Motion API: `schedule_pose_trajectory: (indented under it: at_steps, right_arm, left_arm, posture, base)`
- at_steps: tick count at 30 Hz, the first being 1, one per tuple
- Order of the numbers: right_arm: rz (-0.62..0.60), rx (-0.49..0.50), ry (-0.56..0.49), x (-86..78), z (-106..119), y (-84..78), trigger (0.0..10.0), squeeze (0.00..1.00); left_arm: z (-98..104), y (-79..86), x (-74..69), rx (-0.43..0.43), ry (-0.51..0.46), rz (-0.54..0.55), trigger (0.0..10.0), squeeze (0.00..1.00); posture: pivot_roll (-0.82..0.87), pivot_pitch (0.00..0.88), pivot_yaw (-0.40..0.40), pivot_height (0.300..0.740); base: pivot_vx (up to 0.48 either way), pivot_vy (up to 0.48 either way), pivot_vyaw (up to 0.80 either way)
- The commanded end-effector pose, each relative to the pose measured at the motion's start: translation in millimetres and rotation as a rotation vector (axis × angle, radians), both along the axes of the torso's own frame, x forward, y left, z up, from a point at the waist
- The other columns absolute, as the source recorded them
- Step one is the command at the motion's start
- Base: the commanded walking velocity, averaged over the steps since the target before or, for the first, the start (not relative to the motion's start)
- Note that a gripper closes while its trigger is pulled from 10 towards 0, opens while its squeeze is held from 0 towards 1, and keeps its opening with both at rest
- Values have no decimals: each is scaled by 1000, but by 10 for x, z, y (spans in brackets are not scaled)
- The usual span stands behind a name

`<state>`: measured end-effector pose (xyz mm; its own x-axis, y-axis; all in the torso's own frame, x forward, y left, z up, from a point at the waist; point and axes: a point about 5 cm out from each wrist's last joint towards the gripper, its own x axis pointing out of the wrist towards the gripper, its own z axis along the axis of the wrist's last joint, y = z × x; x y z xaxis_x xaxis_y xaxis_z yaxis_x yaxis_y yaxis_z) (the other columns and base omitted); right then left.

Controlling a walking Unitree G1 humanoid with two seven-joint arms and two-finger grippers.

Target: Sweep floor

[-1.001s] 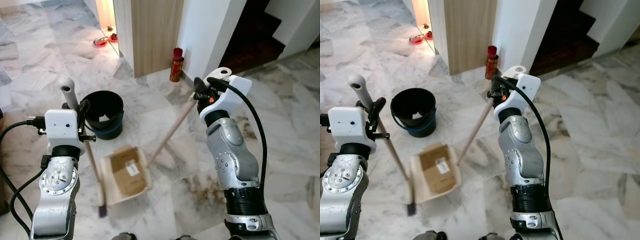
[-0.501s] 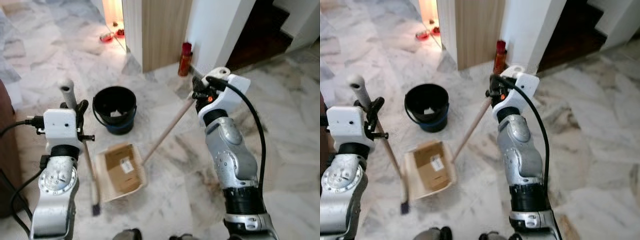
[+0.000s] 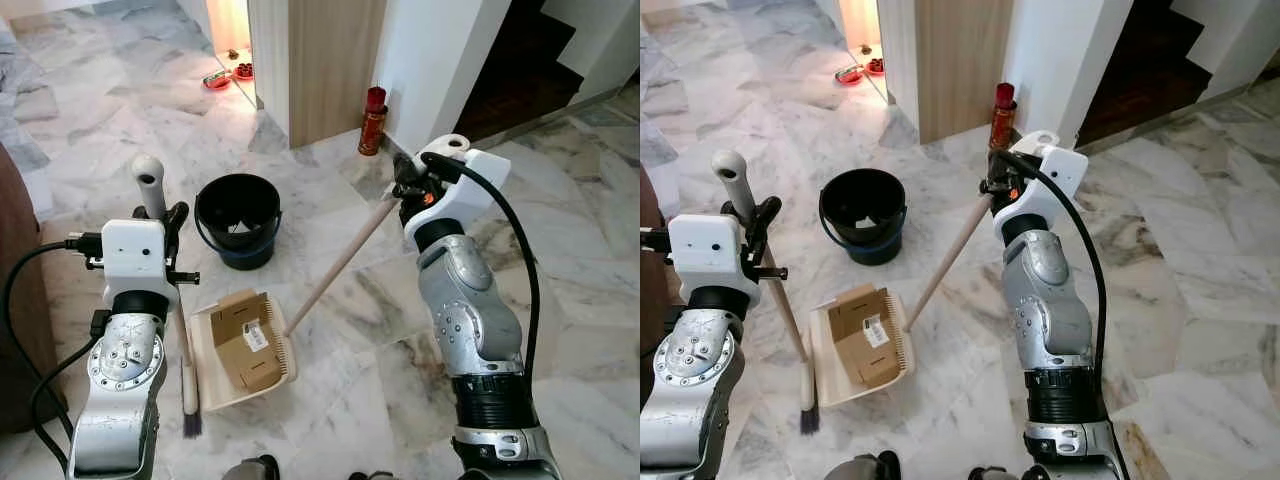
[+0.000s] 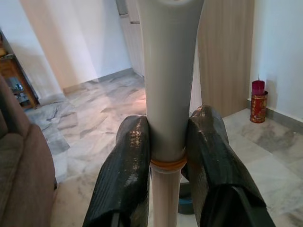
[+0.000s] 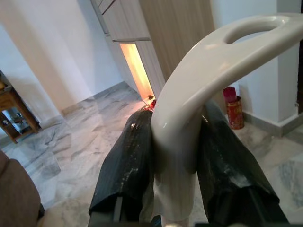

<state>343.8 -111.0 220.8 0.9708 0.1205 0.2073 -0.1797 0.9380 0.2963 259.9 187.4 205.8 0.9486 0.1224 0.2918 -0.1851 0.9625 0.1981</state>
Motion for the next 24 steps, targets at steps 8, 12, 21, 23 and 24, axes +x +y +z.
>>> schedule_pose_trajectory:
  at_steps: [8,12,21,23,24]
  right_arm:
    - [39,67,-267,-101,556,59,10000,0]
    - [43,78,-308,-115,649,68,10000,0]
    - [37,89,-327,-102,699,60,10000,0]
    - [37,92,-334,-101,715,59,10000,0]
    - [36,94,-339,-101,729,59,10000,0]
  left_arm:
    - [108,-36,-38,39,-50,-4,10000,0]
    - [115,-37,-39,40,-53,-2,10000,0]
    - [159,30,-60,50,-78,45,10000,0]
    - [159,34,-60,51,-79,50,10000,0]
    - [160,37,-61,49,-81,55,10000,0]
  posture:
    - [24,146,-46,740]
    - [22,155,-47,740]
    - [27,166,-49,740]
    - [26,167,-50,740]
    - [26,168,-50,740]
  base:
    - [381,0,167]
    - [390,0,0]
    - [425,0,0]
    - [444,0,0]
    - [442,0,0]
